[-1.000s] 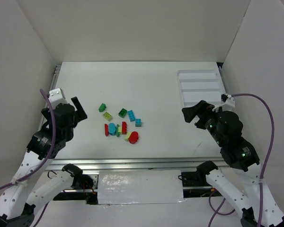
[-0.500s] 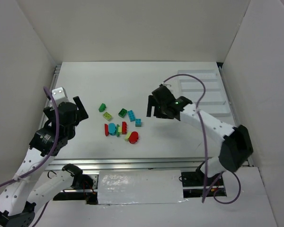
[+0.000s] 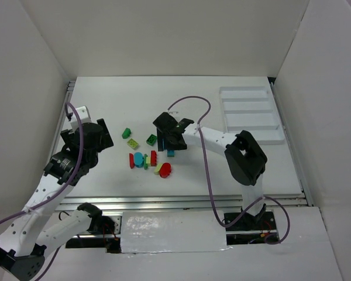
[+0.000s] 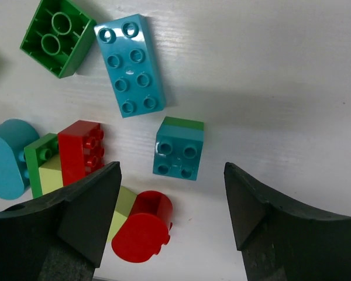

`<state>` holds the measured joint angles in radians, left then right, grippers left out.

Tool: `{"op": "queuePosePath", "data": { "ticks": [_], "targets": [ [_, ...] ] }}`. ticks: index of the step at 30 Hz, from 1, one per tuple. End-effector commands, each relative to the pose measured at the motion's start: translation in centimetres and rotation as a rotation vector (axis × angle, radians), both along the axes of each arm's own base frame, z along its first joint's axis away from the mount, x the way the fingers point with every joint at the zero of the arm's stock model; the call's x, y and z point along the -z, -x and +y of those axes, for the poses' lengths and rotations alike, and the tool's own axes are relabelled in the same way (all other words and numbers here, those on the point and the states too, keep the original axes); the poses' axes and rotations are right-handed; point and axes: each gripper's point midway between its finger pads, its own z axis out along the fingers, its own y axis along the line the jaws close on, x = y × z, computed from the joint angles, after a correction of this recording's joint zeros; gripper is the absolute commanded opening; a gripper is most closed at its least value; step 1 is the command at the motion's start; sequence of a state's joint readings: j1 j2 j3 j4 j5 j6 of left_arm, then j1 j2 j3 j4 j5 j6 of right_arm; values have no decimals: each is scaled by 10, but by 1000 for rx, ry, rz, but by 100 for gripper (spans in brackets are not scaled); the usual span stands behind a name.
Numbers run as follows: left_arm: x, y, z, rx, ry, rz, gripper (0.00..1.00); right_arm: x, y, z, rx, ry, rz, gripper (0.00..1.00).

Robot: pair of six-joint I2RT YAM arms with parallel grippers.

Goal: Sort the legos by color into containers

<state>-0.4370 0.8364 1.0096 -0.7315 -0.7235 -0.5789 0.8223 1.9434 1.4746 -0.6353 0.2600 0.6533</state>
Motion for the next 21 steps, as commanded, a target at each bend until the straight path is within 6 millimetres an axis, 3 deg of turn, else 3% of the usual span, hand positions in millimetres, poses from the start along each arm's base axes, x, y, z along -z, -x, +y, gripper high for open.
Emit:
{"op": "queuePosePath", "data": {
  "ticks": [1, 6, 10, 13, 15, 16, 17, 20, 21],
  "targets": [
    [-8, -4, -2, 14, 6, -25, 100, -3, -15, -1, 55, 0, -49, 78],
    [-8, -4, -4, 25, 9, -27, 99, 24, -12, -6, 59, 48, -20, 74],
    [-7, -5, -6, 37, 9, -22, 100, 29, -15, -5, 51, 40, -43, 67],
    [-6, -6, -7, 41, 10, -18, 100, 24, -12, -4, 38, 14, -57, 46],
    [-5, -7, -8, 47, 11, -15, 100, 12, -10, -5, 37, -2, -91, 31],
    [-4, -7, -9, 49, 11, -12, 100, 1, -6, -7, 37, -14, -114, 30],
    [-4, -7, -9, 55, 14, -11, 99, -5, -4, -7, 32, -31, -128, 17],
    [-7, -9, -17, 85, 43, -25, 99, -34, 7, -8, 1, -126, -177, 2],
    [-6, -9, -33, 163, 92, -18, 100, -44, 10, -7, -19, -164, -194, 1]
  ]
}}
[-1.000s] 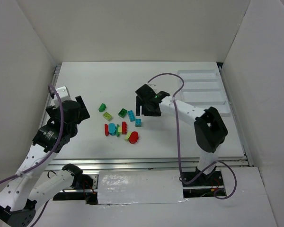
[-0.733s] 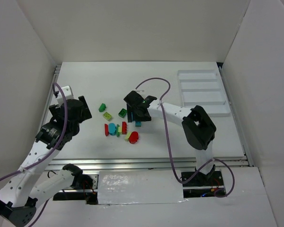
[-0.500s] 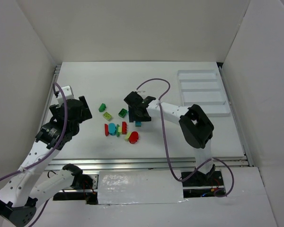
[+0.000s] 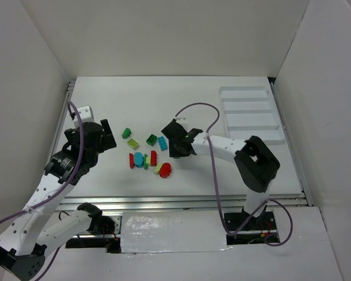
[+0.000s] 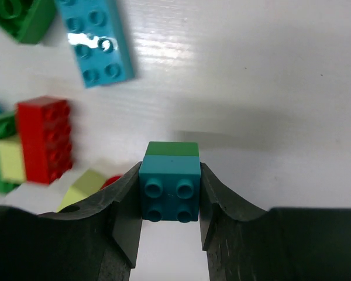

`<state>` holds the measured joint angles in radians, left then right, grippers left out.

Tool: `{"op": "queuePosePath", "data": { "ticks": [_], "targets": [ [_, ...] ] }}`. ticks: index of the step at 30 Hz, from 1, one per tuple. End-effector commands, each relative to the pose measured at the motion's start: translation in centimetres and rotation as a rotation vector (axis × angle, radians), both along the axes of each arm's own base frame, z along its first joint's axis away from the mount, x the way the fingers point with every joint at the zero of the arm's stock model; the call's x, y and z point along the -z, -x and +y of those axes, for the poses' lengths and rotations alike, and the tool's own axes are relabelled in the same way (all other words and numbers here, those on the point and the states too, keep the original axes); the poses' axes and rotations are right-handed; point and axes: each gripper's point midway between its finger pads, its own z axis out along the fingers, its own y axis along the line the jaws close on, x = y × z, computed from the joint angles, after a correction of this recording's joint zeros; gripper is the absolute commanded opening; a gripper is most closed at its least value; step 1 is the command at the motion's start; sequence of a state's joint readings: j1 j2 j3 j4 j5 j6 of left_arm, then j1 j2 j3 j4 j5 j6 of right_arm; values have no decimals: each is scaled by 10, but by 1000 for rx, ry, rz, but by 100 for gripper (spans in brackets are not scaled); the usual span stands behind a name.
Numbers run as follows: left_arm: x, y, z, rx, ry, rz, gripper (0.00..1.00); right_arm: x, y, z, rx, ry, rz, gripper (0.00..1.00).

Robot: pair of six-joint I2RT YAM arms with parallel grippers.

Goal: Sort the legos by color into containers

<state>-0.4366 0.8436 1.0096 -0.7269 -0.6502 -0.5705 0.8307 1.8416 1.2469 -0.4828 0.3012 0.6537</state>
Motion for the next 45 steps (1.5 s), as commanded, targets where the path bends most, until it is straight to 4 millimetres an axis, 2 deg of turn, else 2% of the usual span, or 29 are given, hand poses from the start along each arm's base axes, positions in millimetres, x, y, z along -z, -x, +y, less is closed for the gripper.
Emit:
{"op": "queuePosePath", "data": {
  "ticks": [1, 2, 3, 4, 5, 6, 7, 8, 9, 10, 11, 12, 14, 15, 16, 17, 18, 20, 22, 23, 26, 27, 28, 29, 31, 32, 34, 38, 45],
  "targets": [
    [-14, -7, -32, 165, 96, -52, 100, -70, -1, 17, -80, -191, -164, 0],
    [-24, -11, -48, 238, 146, -95, 100, -91, 6, 17, -118, -266, -211, 0],
    [-27, -5, -85, 431, 242, -90, 100, -102, 21, 26, -205, -347, -196, 0],
    [-32, 0, -105, 541, 296, -104, 100, -111, 31, 28, -272, -388, -202, 0],
    [-49, 1, -127, 655, 358, -162, 100, -133, 41, 26, -323, -470, -248, 0],
    [-50, 22, -160, 840, 475, -135, 99, -148, 62, 34, -448, -560, -236, 0],
    [-54, 29, -174, 920, 531, -144, 99, -166, 80, 28, -507, -621, -269, 0],
    [-76, 33, -188, 1017, 581, -228, 99, -181, 87, 27, -552, -672, -305, 0],
    [-73, 53, -203, 1138, 672, -189, 100, -194, 104, 26, -638, -734, -312, 0],
    [-80, 60, -209, 1196, 705, -208, 99, -209, 120, 19, -686, -780, -351, 0],
    [-95, 66, -215, 1254, 742, -267, 100, -217, 125, 13, -714, -807, -372, 0],
    [-93, 75, -219, 1304, 762, -260, 100, -232, 145, 7, -802, -867, -407, 0],
    [-97, 83, -223, 1350, 794, -271, 100, -247, 151, -2, -843, -917, -461, 0],
    [-101, 88, -225, 1389, 798, -309, 99, -251, 162, -7, -880, -955, -451, 0],
    [-103, 100, -229, 1455, 815, -307, 99, -259, 164, -10, -894, -982, -470, 0],
    [-105, 107, -230, 1496, 809, -336, 99, -261, 155, -17, -865, -990, -476, 0],
    [-108, 113, -229, 1532, 786, -395, 100, -263, 160, -19, -862, -1037, -416, 0],
    [-105, 114, -231, 1547, 679, -483, 100, -268, 148, -24, -790, -1073, -378, 0],
    [-97, 113, -231, 1500, 592, -500, 99, -268, 132, -27, -662, -1108, -290, 0],
    [-100, 96, -225, 1409, 510, -565, 99, -269, 130, -27, -610, -1131, -244, 0],
    [-94, 81, -224, 1339, 409, -642, 100, -278, 128, -25, -542, -1183, -181, 0],
    [-99, 79, -227, 1342, 376, -701, 100, -281, 128, -25, -524, -1189, -171, 0],
    [-95, 79, -232, 1366, 307, -726, 100, -283, 126, -25, -505, -1192, -166, 0],
    [-90, 65, -236, 1321, 264, -715, 100, -286, 126, -26, -489, -1192, -163, 0],
    [-84, 62, -250, 1349, 147, -718, 100, -292, 123, -29, -451, -1180, -159, 0],
    [-85, 53, -256, 1327, 110, -709, 100, -298, 125, -29, -455, -1185, -164, 0],
    [-89, 53, -264, 1331, 32, -753, 99, -304, 131, -29, -474, -1202, -142, 0],
    [-98, 55, -272, 1344, -5, -805, 99, -308, 145, -27, -530, -1243, -81, 0],
    [-108, 69, -288, 1379, -47, -843, 99, -304, 151, -28, -520, -1212, -56, 0]
  ]
}}
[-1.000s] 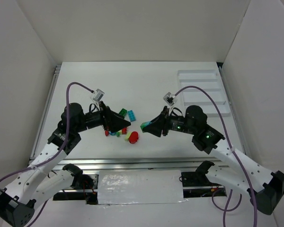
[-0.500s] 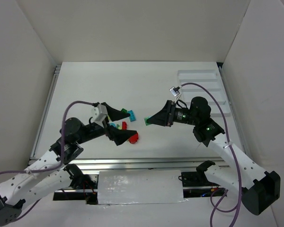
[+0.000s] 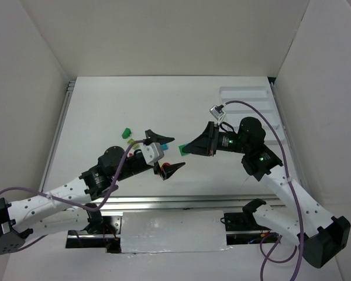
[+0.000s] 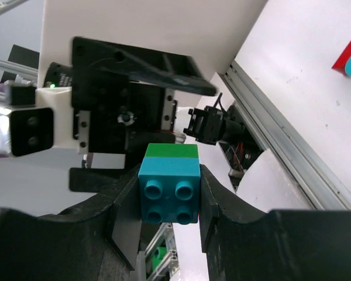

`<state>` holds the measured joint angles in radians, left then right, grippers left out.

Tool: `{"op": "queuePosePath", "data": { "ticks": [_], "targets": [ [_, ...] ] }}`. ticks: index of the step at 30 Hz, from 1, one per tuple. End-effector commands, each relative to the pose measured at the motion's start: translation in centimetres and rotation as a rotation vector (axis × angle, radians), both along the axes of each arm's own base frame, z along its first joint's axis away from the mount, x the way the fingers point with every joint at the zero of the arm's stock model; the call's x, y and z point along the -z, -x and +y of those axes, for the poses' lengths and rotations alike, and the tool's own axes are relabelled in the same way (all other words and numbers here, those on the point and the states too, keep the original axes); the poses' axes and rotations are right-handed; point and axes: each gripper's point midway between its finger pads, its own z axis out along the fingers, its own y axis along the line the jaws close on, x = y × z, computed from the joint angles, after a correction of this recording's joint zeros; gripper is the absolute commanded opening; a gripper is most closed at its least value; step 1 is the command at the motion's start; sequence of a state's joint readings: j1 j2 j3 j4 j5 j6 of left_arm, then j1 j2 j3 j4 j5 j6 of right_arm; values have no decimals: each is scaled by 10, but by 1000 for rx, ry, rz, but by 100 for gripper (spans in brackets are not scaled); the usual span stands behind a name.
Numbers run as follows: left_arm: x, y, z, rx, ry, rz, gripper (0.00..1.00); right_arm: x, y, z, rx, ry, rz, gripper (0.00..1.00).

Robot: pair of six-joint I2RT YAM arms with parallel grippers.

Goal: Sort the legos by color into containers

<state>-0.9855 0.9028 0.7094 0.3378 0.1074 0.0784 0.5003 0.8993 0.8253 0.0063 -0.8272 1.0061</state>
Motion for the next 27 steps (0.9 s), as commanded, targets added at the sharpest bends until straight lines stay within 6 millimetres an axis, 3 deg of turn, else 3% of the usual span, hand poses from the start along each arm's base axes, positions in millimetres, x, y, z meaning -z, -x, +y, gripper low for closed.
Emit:
{"op": "queuePosePath", "data": {
  "ticks": [1, 7, 15, 18, 21, 22, 23, 26, 27],
  "targets": [
    [-46, 1, -3, -15, 76, -135, 99, -17, 12, -2, -26, -6, -18, 0],
    [-56, 14, -10, 48, 88, -141, 92, -11, 13, 1, -46, -15, -4, 0],
    [-49, 6, -22, 37, 21, -102, 68, -11, 20, 4, -75, -20, 14, 0],
    [-51, 8, -22, 42, 35, -103, 52, -13, 21, 5, -90, -36, 7, 0],
    [-51, 10, -21, 47, 45, -100, 62, -17, 20, 5, -79, -46, -1, 0],
    [-51, 11, -21, 51, 46, -96, 75, -18, 20, 4, -76, -45, -8, 0],
    [-50, 12, -21, 54, 45, -93, 79, -22, 20, 4, -71, -49, -18, 0],
    [-46, 12, -20, 50, 38, -84, 78, -30, 20, 3, -63, -61, -35, 0],
    [-45, 12, -19, 49, 35, -83, 70, -31, 20, 3, -62, -61, -37, 0]
  ]
}}
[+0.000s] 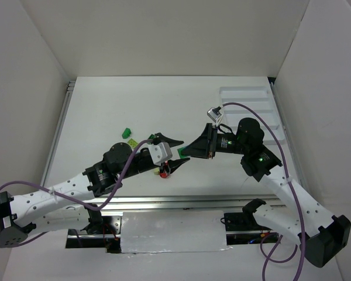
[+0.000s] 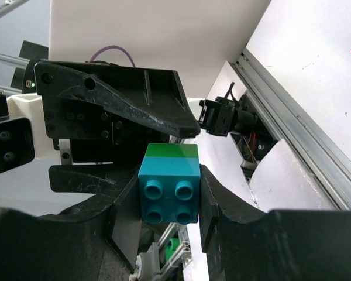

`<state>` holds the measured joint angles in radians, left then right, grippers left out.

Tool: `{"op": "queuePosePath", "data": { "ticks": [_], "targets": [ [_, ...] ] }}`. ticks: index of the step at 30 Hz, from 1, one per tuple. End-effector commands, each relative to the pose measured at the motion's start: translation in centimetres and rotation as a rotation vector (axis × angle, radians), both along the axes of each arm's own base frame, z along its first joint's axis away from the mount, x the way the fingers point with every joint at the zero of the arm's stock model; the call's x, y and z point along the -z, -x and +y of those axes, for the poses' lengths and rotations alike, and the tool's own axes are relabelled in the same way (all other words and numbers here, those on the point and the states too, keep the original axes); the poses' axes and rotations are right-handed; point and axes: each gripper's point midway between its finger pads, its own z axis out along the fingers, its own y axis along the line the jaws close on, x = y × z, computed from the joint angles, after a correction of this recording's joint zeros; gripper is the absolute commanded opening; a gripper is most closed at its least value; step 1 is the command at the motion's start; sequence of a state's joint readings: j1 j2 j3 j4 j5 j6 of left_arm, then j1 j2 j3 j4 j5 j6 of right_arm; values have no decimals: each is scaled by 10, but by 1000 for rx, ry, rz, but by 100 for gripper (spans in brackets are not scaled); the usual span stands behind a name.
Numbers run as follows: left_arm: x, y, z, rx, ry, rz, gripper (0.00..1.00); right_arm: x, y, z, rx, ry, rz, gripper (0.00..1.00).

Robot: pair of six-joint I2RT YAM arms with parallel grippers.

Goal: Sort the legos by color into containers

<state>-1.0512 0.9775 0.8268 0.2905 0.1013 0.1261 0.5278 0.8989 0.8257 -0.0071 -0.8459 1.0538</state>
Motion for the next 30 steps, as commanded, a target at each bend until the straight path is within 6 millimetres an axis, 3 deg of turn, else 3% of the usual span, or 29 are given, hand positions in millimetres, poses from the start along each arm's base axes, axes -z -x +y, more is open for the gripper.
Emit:
{"op": "queuePosePath", "data": {
  "ticks": [1, 5, 7, 8, 10, 11, 13, 20, 24, 30],
  "targets": [
    [-22, 1, 4, -7, 55, -37, 65, -31, 7, -1, -12, -57, -95, 0],
    [-26, 1, 6, -13, 59, -37, 38, -25, 4, 0, -8, -46, -77, 0],
    [-29, 1, 7, -16, 58, -36, 16, -22, 4, 1, -13, -49, -68, 0],
    [-29, 0, 7, -19, 56, -32, 0, -22, 4, 1, -14, -53, -68, 0],
    [-29, 0, 7, -25, 55, -28, 0, -23, 5, 1, -17, -59, -75, 6],
    [-29, 0, 7, -23, 53, -27, 0, -25, 6, 0, -23, -67, -85, 33],
    [-30, 2, 8, -14, 53, -30, 0, -27, 4, -4, -2, -64, -108, 67],
    [-27, 11, 13, 16, 23, -40, 0, -19, -6, -13, 50, -25, -126, 65],
    [-25, 12, 13, 21, 26, -37, 0, -15, -7, -11, 42, -23, -106, 49],
    [-25, 9, 11, 13, 17, -38, 0, -14, -6, -10, 29, -28, -101, 47]
  ]
}}
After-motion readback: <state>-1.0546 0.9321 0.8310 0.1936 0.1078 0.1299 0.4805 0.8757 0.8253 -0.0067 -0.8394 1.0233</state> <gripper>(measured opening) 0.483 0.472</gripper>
